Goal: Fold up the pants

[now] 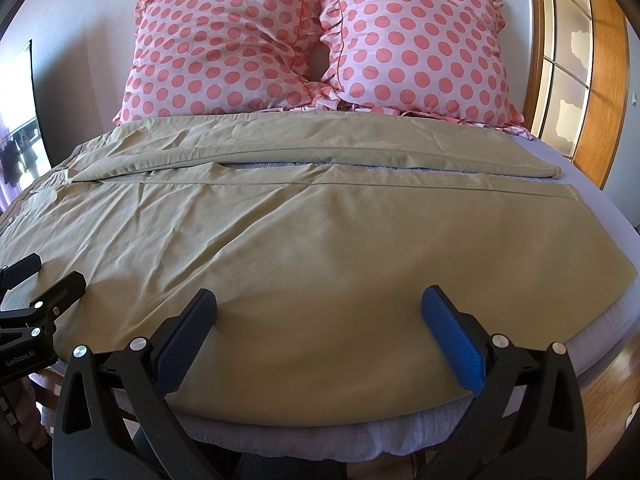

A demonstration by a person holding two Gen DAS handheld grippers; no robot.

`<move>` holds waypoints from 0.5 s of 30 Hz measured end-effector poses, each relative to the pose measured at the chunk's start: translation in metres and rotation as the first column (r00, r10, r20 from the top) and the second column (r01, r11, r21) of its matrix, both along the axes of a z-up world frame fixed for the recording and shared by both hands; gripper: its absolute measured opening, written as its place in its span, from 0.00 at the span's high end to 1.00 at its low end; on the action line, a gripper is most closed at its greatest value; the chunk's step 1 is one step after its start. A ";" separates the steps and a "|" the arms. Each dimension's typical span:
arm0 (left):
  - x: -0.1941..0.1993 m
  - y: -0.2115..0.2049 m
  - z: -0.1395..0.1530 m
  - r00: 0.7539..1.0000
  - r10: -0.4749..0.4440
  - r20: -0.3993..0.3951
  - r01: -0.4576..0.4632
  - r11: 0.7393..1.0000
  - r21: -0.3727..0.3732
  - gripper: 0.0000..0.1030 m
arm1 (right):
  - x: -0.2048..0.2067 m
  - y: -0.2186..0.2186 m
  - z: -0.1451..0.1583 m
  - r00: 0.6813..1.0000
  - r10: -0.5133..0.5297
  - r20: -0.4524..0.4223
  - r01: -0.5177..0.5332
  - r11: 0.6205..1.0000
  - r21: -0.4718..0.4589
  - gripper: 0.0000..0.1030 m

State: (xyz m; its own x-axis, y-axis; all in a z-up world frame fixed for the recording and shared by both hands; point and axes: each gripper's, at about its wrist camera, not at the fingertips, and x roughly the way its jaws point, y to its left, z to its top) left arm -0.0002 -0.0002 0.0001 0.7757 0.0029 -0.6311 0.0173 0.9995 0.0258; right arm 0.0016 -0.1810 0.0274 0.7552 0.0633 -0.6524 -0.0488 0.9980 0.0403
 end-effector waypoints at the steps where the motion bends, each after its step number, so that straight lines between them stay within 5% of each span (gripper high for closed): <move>1: 0.000 0.000 0.000 1.000 0.000 0.000 0.000 1.000 0.000 0.02 | 0.001 -0.001 0.001 1.000 -0.001 0.002 0.001 1.000 0.000 0.01; 15: 0.000 0.000 0.000 1.000 -0.003 0.000 0.003 1.000 0.000 0.02 | 0.000 -0.003 0.001 1.000 0.008 0.003 -0.008 1.000 0.003 0.01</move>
State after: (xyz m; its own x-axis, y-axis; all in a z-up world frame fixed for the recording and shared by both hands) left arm -0.0001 0.0001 0.0003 0.7755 0.0007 -0.6314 0.0200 0.9995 0.0257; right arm 0.0011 -0.1839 0.0280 0.7564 0.0717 -0.6502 -0.0573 0.9974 0.0434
